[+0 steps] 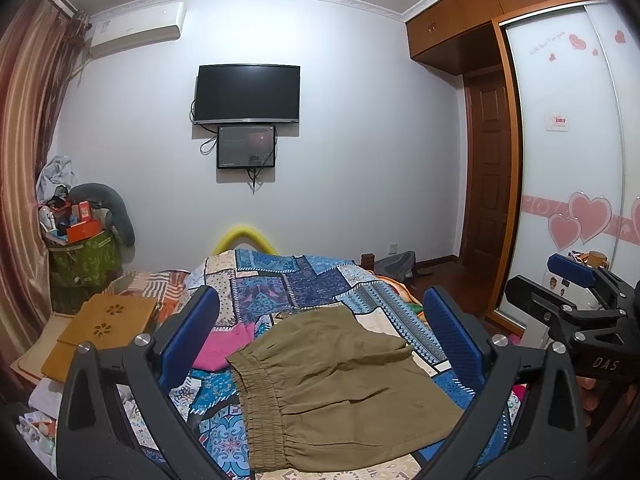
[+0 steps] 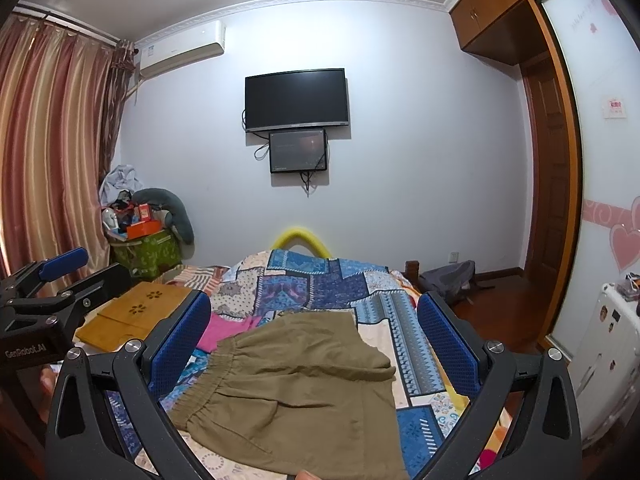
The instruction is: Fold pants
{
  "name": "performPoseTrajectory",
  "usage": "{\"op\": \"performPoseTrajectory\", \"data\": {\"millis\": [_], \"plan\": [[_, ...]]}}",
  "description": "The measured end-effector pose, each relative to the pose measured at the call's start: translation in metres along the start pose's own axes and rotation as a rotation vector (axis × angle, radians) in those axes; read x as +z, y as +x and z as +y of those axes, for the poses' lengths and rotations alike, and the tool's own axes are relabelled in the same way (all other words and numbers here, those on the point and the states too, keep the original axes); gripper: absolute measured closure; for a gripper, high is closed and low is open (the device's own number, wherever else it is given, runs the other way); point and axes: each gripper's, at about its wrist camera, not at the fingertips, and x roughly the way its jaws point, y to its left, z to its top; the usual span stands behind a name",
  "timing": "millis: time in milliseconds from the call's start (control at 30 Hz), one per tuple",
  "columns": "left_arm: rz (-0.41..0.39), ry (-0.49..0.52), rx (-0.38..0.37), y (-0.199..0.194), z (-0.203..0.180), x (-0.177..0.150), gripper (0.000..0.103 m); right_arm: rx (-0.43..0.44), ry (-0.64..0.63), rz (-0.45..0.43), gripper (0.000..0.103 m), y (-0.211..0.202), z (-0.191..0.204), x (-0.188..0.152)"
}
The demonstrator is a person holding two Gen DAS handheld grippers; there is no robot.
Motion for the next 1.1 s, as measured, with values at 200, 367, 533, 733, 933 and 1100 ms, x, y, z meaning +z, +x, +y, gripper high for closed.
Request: {"op": "performPoseTrajectory", "data": {"millis": [200,367,533,733,933,1100], "plan": [[-0.001,0.004,0.0,0.0008,0.0006,-0.0016,0.0,0.001,0.0,0.004,0.0,-0.0002,-0.0015,0.0],[-0.002,0.004,-0.004,0.0001,-0.0001,-0.0039,0.0,0.0,0.0,0.004,0.0,-0.0004,-0.0015,0.0005],[0.0,-0.001,-0.003,-0.0005,0.0014,-0.0044,0.0,0.0,0.001,0.003,0.0,-0.0009,-0.0021,0.0004],[0.004,-0.009,-0.006,0.0007,0.0028,-0.0028,0.0,-0.002,0.001,0.006,0.0,-0.002,-0.003,-0.0001],[0.003,-0.004,-0.005,0.0011,0.0032,-0.0025,0.0,-0.004,0.005,0.006,0.0,-0.0024,-0.0033,-0.0001],[0.001,-0.003,0.0,0.0007,0.0033,-0.0029,0.0,-0.005,0.002,0.008,0.0,-0.0032,-0.0032,-0.0006]]}}
